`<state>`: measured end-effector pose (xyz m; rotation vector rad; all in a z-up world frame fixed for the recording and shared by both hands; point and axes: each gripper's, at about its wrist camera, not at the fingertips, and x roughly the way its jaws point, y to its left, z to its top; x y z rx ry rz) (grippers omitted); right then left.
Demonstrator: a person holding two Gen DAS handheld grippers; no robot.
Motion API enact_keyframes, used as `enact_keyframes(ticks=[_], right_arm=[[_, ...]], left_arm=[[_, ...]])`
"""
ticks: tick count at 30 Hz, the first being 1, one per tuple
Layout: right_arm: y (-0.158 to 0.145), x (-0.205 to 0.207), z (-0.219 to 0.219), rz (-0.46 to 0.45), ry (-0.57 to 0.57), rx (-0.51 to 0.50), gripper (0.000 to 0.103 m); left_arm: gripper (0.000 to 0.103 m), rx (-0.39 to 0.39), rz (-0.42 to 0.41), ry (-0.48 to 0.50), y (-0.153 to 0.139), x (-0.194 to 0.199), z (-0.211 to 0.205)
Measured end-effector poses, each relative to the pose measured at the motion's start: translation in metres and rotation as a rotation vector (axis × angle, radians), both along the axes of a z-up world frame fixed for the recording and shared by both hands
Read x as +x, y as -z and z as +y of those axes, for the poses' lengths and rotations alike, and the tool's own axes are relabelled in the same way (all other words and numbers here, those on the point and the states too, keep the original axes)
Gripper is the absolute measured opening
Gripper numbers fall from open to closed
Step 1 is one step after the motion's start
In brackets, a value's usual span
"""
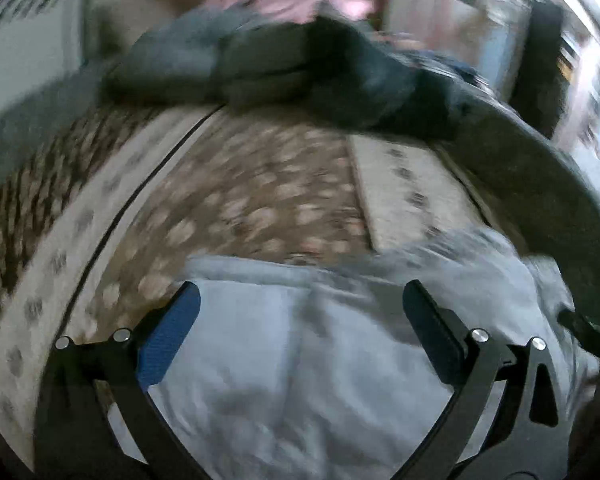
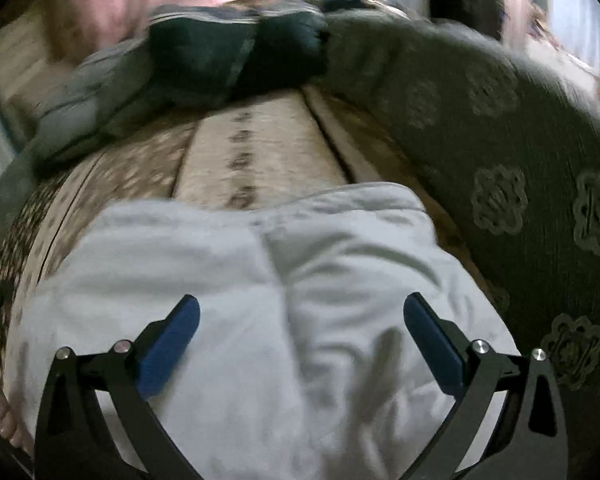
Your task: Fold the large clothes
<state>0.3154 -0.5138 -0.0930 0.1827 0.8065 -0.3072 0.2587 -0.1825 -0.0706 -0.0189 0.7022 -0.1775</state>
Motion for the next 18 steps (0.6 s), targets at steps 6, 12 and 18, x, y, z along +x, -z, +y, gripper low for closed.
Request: enact_keyframes(ticks=[6, 12, 18], right_arm=[[0.023, -0.012, 0.014, 0.196, -0.061, -0.04, 0.101], [0.037, -0.027, 0.008, 0.254, -0.073, 0.026, 0.102], [0.002, -0.049, -0.001, 0.19, -0.064, 0.044, 0.101]], left_arm=[[0.1, 0.186, 0.114, 0.141, 0.035, -0.029, -0.057], [0.1, 0.23, 0.22, 0.125, 0.063, -0.032, -0.053], [0.1, 0.161, 0.152, 0.085, 0.018, -0.048, -0.029]])
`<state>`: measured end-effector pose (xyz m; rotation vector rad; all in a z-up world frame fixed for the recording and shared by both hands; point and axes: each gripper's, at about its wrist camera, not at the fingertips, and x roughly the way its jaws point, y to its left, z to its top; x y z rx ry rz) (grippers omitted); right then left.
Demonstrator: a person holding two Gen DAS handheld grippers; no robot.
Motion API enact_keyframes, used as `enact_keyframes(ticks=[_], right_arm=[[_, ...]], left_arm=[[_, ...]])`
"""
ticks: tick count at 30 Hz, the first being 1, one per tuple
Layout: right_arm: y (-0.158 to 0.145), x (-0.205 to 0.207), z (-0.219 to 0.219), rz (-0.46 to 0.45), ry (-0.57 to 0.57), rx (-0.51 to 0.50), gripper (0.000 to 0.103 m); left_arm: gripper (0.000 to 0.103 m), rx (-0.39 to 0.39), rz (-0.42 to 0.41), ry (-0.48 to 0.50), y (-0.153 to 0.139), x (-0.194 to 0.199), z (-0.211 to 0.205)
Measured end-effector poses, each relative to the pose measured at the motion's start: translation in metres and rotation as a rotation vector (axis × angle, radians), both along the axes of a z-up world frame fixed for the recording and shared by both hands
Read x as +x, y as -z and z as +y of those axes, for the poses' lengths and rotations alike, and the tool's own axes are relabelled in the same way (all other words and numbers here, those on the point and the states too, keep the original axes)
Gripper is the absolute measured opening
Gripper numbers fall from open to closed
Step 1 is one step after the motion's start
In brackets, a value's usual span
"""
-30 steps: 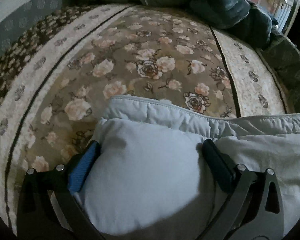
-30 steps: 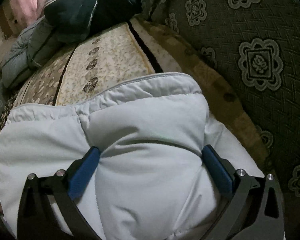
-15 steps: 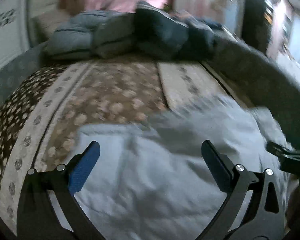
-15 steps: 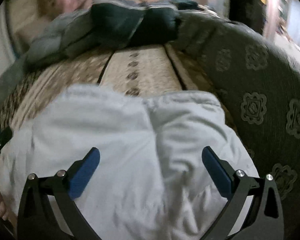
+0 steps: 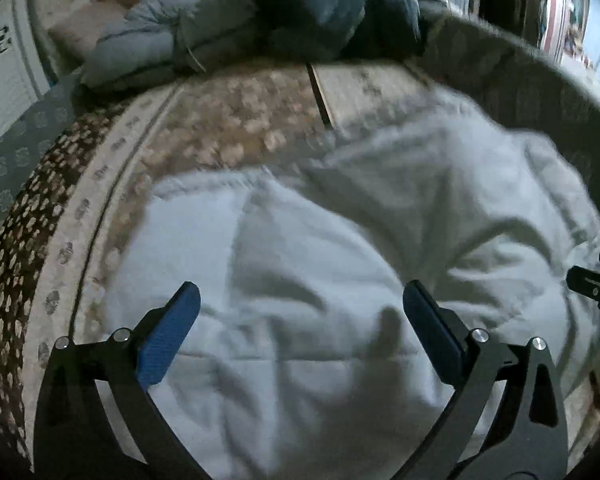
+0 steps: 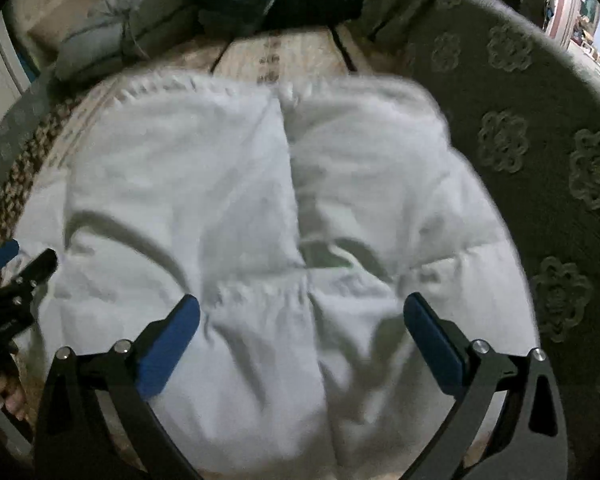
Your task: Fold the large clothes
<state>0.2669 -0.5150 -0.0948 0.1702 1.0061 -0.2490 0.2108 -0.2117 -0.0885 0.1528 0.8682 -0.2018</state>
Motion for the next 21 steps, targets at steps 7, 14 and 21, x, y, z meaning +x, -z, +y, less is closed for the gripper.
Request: enact_keyframes(ticks=[7, 14, 21], right_arm=[[-0.027, -0.051, -0.006, -0.019, -0.022, 0.017, 0.101], [-0.054, -0.111, -0.022, -0.102, 0.039, 0.121, 0.101], [-0.038, -0.15, -0.031, -0.062, 0.1, 0.107, 0.101]], left_arm=[[0.1, -0.109, 0.077, -0.156, -0.011, -0.015, 0.085], [0.1, -0.099, -0.015, -0.222, -0.047, -0.057, 0.141], [0.1, -0.099, 0.067, -0.254, -0.044, -0.093, 0.178]])
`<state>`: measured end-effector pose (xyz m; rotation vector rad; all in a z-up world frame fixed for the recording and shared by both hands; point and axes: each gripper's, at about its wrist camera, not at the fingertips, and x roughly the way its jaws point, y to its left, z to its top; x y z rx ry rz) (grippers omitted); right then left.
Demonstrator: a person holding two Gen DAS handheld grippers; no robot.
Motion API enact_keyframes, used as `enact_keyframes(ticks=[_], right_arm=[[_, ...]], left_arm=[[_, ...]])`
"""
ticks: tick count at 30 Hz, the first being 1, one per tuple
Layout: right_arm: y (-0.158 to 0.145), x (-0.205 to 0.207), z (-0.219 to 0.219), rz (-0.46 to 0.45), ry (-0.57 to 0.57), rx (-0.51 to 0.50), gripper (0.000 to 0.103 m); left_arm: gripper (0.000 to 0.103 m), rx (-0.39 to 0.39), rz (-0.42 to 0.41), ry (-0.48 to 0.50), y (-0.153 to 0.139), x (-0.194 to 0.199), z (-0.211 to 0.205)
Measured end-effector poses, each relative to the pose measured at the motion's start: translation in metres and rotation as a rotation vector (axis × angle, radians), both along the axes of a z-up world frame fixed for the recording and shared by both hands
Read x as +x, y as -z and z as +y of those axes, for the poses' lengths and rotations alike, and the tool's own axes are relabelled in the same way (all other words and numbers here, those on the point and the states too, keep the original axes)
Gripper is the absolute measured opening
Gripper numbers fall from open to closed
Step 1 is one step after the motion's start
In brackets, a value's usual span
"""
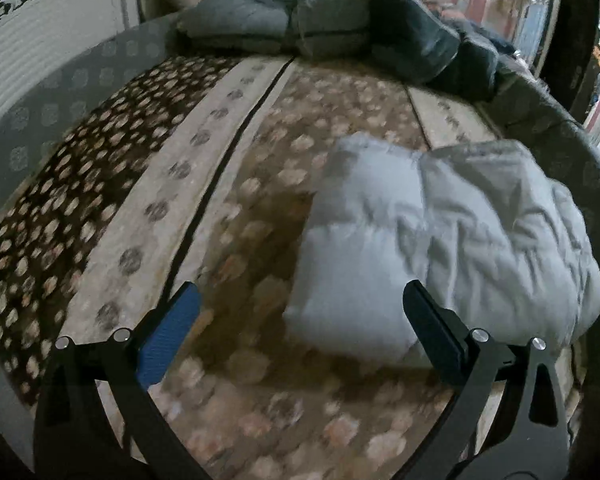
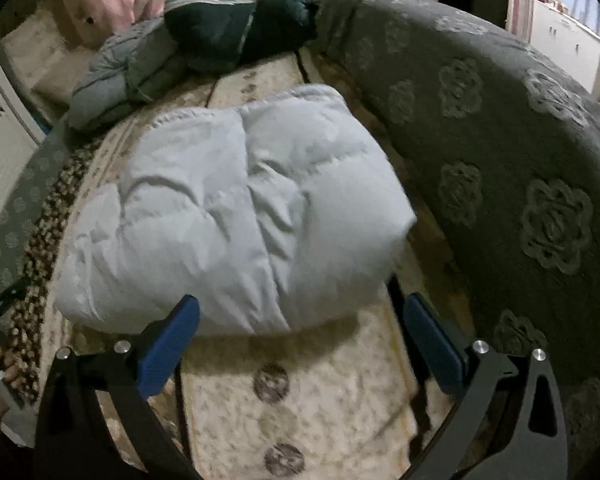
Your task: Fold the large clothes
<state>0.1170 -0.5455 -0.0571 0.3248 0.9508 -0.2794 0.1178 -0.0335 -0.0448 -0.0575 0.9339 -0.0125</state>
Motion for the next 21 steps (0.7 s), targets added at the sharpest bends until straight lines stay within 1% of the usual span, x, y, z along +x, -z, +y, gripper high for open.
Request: enact_keyframes(ticks=[3, 5, 7, 10, 11, 13, 15, 17, 21], right_arm=[[0.008, -0.004, 0.004, 0.037, -0.025, -0.041, 0.101], [0.015, -0.005, 0.002, 0.067, -0.038, -0.058, 0.101], [0.023, -0.006, 0.0, 0.095, -0.042, -0.045, 0.101], [0.027, -0.008, -0.001, 0.104, -0.044, -0.027, 0.101], [0.026, -0.008, 0.0, 0.099, -0.049, -0.024, 0.101], [0.024, -0.007, 0.001, 0.087, -0.061, -0.025, 0.101], [0.023, -0.008, 0.001, 0.076, -0.068, -0.023, 0.101], [0.024, -0.008, -0.001, 0.076, -0.07, -0.018, 0.101], [0.031, -0.009, -0.013, 0.082, -0.056, -0.01, 0.101]], left_arm=[[0.1, -0.024, 0.036, -0.052, 0.005, -0.011, 0.02], [0.1, -0.015, 0.055, -0.082, 0.011, -0.015, 0.027], [0.1, 0.079, 0.095, -0.087, 0.022, -0.019, 0.027], [0.1, 0.148, 0.117, -0.029, 0.032, -0.02, 0.018], [0.1, 0.158, 0.119, -0.017, 0.032, -0.02, 0.016], [0.1, 0.16, 0.121, 0.005, 0.033, -0.02, 0.011], [0.1, 0.142, 0.13, 0.012, 0.036, -0.016, 0.007], [0.1, 0.128, 0.148, 0.017, 0.04, -0.014, 0.002], [0.1, 0.131, 0.185, 0.037, 0.052, -0.01, -0.011]])
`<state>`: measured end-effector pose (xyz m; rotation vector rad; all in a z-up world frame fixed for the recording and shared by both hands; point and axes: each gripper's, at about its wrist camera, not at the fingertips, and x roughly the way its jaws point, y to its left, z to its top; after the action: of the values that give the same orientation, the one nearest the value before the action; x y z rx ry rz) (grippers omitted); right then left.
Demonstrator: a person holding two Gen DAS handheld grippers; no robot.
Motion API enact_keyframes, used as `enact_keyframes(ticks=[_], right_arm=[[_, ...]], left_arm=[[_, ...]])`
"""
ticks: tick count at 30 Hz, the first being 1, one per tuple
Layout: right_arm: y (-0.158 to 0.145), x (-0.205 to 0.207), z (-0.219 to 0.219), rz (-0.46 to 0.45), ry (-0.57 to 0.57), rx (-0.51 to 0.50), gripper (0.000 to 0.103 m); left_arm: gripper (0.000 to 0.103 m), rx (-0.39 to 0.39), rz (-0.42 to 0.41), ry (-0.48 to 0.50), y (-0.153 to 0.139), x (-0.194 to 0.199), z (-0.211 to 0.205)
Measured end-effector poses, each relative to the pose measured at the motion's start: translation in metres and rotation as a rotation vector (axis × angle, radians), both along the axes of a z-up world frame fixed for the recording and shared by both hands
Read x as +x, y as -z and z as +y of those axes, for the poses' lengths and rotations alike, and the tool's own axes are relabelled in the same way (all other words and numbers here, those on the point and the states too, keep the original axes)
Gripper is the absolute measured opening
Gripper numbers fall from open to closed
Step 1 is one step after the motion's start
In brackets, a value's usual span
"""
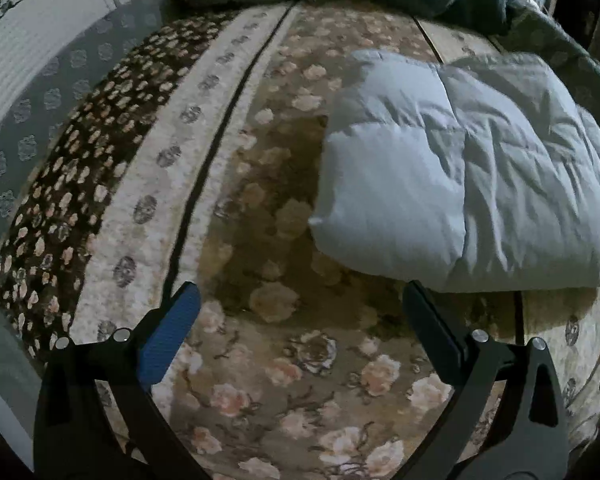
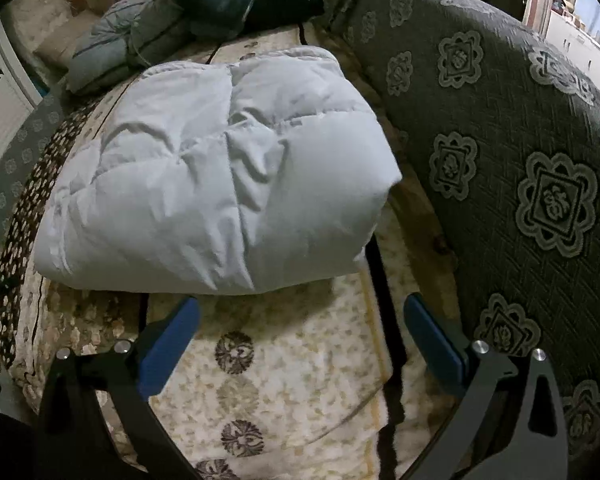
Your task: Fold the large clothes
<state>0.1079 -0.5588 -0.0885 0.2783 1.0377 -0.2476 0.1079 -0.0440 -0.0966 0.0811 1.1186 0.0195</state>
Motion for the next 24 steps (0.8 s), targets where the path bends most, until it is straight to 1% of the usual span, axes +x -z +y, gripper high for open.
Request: enact_keyframes(ticks=[3, 5, 10, 12, 14, 15, 16, 17, 18, 21, 24], right_arm=[[0.008, 0.001, -0.011, 0.014, 0.028, 0.008, 0.101], [0.01, 0.002, -0.018, 0.007, 0.04, 0.016, 0.101], [0.018, 0.015, -0.033, -0.036, 0.068, 0.05, 0.101], [0.017, 0.022, -0.035, -0.091, 0.057, 0.049, 0.101], [0.016, 0.028, -0.038, -0.126, 0.057, 0.043, 0.101], [0.017, 0.032, -0.039, -0.142, 0.059, 0.056, 0.101], [0.022, 0.037, -0.041, -0.149, 0.059, 0.091, 0.101], [0.027, 0.041, -0.04, -0.142, 0.057, 0.107, 0.101], [0.032, 0.045, -0.038, -0.126, 0.055, 0.098, 0.101], [0.046, 0.057, -0.024, -0.062, 0.026, 0.028, 0.101], [0.056, 0.067, -0.009, -0.013, -0.032, 0.013, 0.101]], left_arm=[[0.1, -0.01, 0.015, 0.015, 0.007, 0.006, -0.009], [0.1, -0.016, 0.024, 0.02, 0.012, 0.011, -0.015], [0.1, -0.013, 0.063, 0.027, 0.032, 0.031, -0.028], [0.1, -0.016, 0.071, 0.035, 0.04, 0.039, -0.034], [0.1, -0.051, 0.074, 0.038, 0.047, 0.048, -0.039], [0.1, -0.092, 0.075, 0.037, 0.05, 0.053, -0.041], [0.1, -0.125, 0.075, 0.035, 0.053, 0.057, -0.043], [0.1, -0.137, 0.071, 0.03, 0.054, 0.059, -0.044], [0.1, -0.137, 0.062, 0.022, 0.057, 0.062, -0.046], [0.1, -0.108, 0.06, 0.004, 0.064, 0.068, -0.052], [0.1, -0.103, 0.057, -0.007, 0.067, 0.071, -0.053]])
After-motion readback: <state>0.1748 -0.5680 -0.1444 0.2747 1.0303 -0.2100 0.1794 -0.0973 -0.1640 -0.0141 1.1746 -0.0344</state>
